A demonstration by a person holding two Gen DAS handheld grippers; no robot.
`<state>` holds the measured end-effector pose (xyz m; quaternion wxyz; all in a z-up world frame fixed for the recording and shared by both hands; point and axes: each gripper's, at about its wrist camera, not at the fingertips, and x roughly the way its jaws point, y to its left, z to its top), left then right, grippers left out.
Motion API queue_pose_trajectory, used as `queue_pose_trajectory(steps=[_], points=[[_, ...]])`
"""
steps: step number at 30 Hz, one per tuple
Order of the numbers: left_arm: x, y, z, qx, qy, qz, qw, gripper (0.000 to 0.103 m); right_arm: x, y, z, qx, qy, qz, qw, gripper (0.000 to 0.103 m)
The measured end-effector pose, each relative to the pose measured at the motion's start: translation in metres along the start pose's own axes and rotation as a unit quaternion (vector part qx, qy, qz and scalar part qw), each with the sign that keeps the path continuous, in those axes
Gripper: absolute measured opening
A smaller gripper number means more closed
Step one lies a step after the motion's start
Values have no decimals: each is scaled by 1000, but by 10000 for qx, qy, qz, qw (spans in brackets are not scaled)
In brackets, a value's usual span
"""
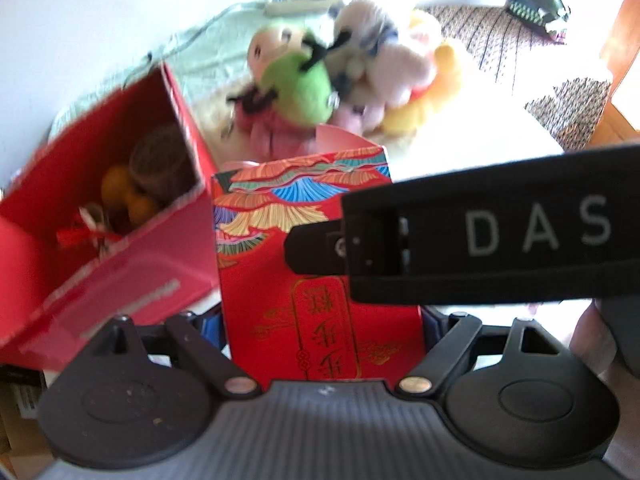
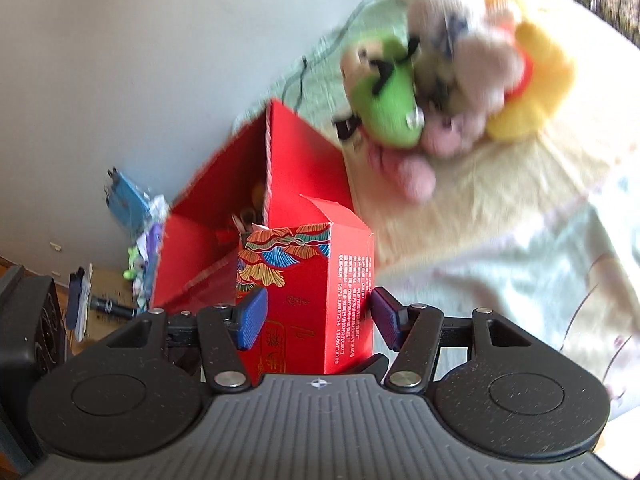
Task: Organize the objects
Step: 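Lift and carry the gift box with the right gripper over the red box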
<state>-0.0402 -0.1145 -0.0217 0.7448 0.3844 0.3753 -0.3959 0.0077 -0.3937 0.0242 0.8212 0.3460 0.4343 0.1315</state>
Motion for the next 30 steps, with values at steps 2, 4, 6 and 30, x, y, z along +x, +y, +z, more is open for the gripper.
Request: queue_pose_trajectory(steps=[2, 4, 6, 30], points=[[1, -1, 12, 36, -182, 42, 9998, 84, -9, 3, 8, -104, -174, 23, 9998, 60], [6, 0, 25, 83, -377, 117, 9992, 85, -11, 13, 16, -220, -319, 70, 9992, 60], [-3, 7, 33, 75, -556, 166, 9983, 85, -14, 20, 27, -341, -443, 122, 9984, 60], [6, 213, 49, -931, -508, 933, 9900, 85, 153, 146, 84, -1422, 133, 1048, 9842, 57]])
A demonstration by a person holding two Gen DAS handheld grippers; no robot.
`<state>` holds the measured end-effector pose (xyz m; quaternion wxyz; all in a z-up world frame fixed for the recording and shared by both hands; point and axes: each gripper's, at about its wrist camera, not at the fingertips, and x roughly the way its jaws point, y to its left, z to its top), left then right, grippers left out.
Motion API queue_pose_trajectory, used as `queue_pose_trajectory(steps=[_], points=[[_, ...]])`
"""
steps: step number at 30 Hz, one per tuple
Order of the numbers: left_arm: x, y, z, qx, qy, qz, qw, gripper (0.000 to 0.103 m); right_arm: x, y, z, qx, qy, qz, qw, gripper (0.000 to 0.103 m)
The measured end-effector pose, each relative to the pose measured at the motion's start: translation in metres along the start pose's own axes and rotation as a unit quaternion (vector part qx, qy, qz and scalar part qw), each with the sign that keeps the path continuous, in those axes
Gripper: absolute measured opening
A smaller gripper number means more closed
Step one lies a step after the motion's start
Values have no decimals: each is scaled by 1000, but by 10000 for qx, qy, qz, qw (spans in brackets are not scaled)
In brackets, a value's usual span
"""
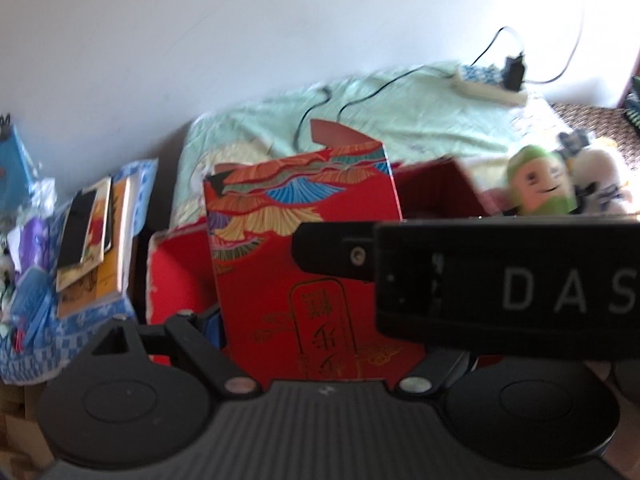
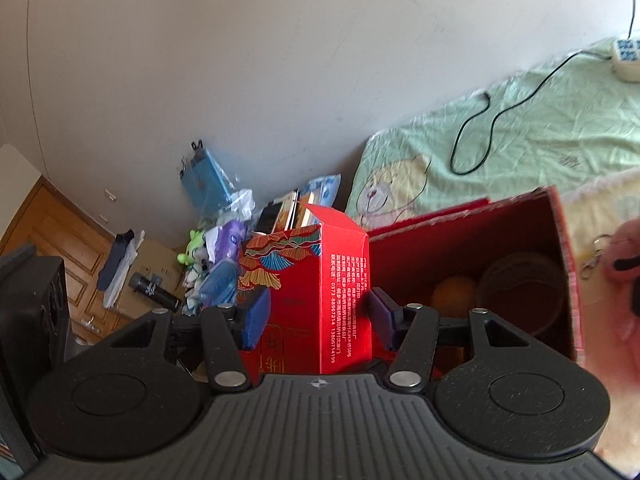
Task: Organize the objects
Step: 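Lift and carry the gift box with the right gripper over the red box, then lower the gift box into the red box beside the gourd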
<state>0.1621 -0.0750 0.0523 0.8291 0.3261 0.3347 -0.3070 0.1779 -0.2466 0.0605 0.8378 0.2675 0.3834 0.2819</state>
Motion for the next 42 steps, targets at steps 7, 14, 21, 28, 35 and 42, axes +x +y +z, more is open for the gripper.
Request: queue_pose_trajectory(steps=[7, 14, 21, 28, 35, 42], points=[[53, 22, -12, 33, 538, 99, 9985, 84, 52, -13, -9, 189, 646, -7, 9977, 56], [82, 32, -19, 8, 956, 76, 9954, 84, 86, -24, -8, 438, 1337, -58, 9900, 56], [96, 33, -24, 54, 1216, 94, 9925, 88, 103, -35, -5, 764, 1803, -167, 9805, 56], [102, 34, -26, -1, 1317, 31, 9913, 90, 107, -36, -6, 751, 1956, -283, 9774, 57], [97, 31, -27, 60, 1277, 55, 9918, 92, 108, -30, -8, 429, 1961, -548, 9781, 57], [92, 26, -27, 177, 1215, 156, 9923, 92, 103, -35, -7, 467, 1839, -528, 9804, 56]])
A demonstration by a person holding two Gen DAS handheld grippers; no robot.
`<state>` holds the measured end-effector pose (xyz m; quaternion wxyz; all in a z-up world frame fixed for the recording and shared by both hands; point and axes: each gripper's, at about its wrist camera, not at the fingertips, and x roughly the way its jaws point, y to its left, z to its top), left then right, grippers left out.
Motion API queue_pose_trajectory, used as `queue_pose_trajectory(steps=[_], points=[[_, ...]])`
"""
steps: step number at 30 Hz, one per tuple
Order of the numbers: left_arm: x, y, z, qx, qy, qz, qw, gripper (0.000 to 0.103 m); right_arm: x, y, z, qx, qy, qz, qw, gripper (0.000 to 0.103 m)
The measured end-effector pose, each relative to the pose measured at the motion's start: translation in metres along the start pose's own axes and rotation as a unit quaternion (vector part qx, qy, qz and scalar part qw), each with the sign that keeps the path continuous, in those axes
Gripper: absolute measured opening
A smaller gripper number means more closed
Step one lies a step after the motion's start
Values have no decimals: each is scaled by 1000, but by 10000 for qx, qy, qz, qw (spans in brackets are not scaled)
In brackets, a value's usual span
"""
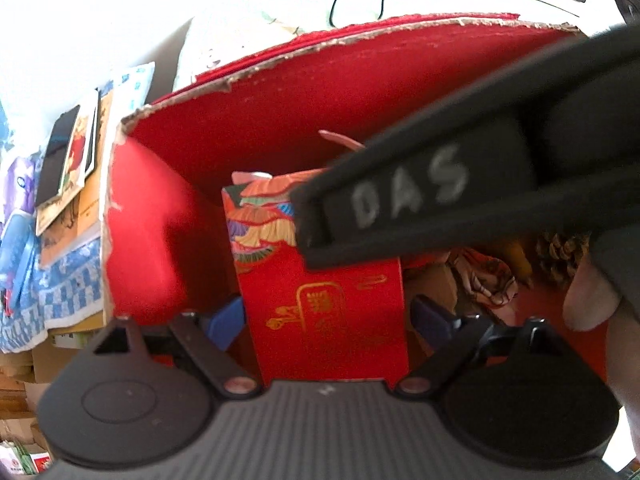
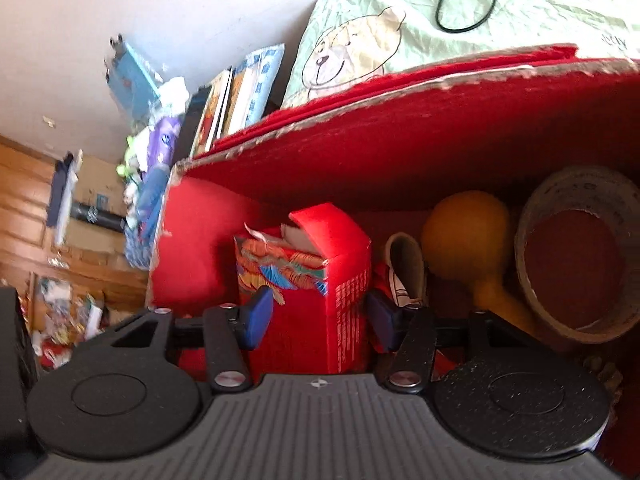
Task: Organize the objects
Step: 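Lower the gift box into the red box beside the gourd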
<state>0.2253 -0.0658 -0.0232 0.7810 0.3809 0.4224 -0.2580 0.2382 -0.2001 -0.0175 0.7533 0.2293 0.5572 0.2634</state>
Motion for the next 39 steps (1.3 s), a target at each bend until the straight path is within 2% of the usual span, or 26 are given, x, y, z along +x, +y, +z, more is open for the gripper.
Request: queue_pose_trajectory(steps=[7, 10, 13, 22, 39], points=[[-22, -1, -5, 70, -289, 22, 9996, 92, -6, -5, -4, 39, -238, 328, 9992, 48], [-28, 0, -7, 58, -377, 9, 9993, 92, -6, -3, -5, -56, -247, 287, 9993, 42], [-31, 0, -8, -1, -390, 37, 9992, 92, -11, -4, -8, 44, -433, 151, 9989, 42], [-43, -10, -2, -47, -562, -40, 9984, 91, -19, -17, -11, 539, -865, 134, 9947, 42], [-20, -10, 4, 95, -630, 155, 9978, 91, -21, -16, -12, 573, -1002, -250, 9930, 42]])
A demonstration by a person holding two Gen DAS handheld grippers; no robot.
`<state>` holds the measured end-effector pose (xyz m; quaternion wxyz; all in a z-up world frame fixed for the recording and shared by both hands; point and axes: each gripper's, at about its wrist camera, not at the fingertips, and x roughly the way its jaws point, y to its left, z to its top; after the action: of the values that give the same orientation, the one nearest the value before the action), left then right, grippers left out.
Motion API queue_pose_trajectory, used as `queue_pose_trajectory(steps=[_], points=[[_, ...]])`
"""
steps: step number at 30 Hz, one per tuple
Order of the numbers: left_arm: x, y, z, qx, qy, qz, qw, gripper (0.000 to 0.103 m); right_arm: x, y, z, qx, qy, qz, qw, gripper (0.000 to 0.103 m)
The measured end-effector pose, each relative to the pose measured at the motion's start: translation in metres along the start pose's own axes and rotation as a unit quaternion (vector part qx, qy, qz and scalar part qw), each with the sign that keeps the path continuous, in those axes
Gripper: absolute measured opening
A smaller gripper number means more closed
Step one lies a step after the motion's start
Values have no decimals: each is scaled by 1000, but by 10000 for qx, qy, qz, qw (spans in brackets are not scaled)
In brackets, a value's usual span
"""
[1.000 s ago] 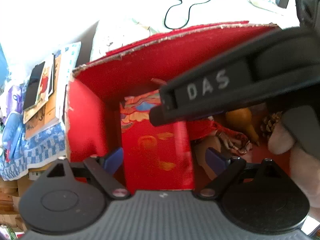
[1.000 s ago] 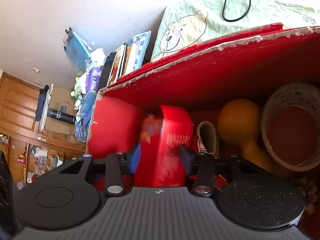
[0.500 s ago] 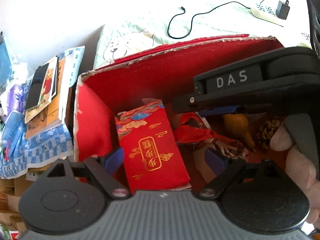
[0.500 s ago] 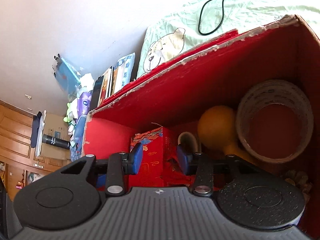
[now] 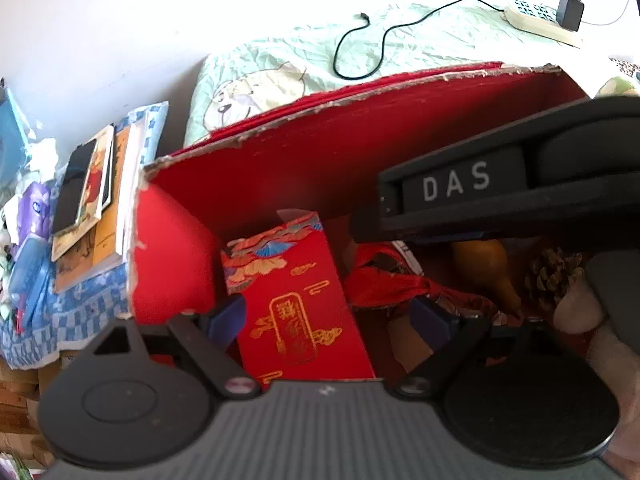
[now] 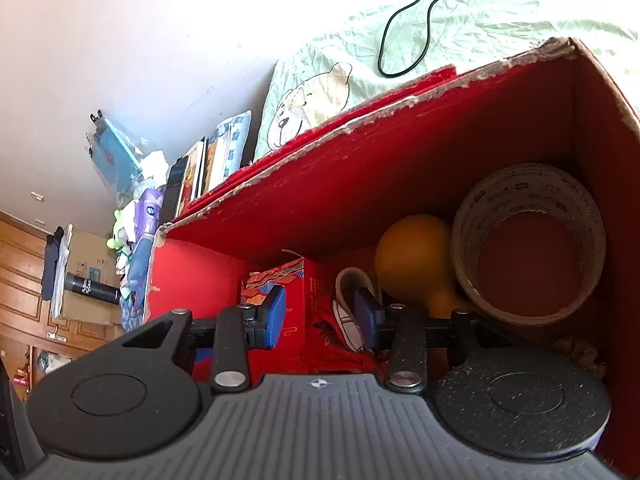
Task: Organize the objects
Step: 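Lower the gift box into the red box beside the gourd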
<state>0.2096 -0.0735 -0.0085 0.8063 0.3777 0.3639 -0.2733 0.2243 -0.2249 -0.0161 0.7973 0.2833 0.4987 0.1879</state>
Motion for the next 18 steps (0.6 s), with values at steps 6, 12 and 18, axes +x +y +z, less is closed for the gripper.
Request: queue_pose_trajectory(steps=[6, 12, 18], points=[[8, -4, 6, 151, -72, 26, 9999, 91, -2, -3, -1, 138, -138, -58, 9998, 43], [13, -3, 10, 187, -147, -8, 9997, 92, -4, -5, 0, 233, -181, -139, 9995, 43], [23, 2, 14, 57, -84, -247, 9996, 92, -3, -5, 0, 285, -220, -207, 9991, 43]])
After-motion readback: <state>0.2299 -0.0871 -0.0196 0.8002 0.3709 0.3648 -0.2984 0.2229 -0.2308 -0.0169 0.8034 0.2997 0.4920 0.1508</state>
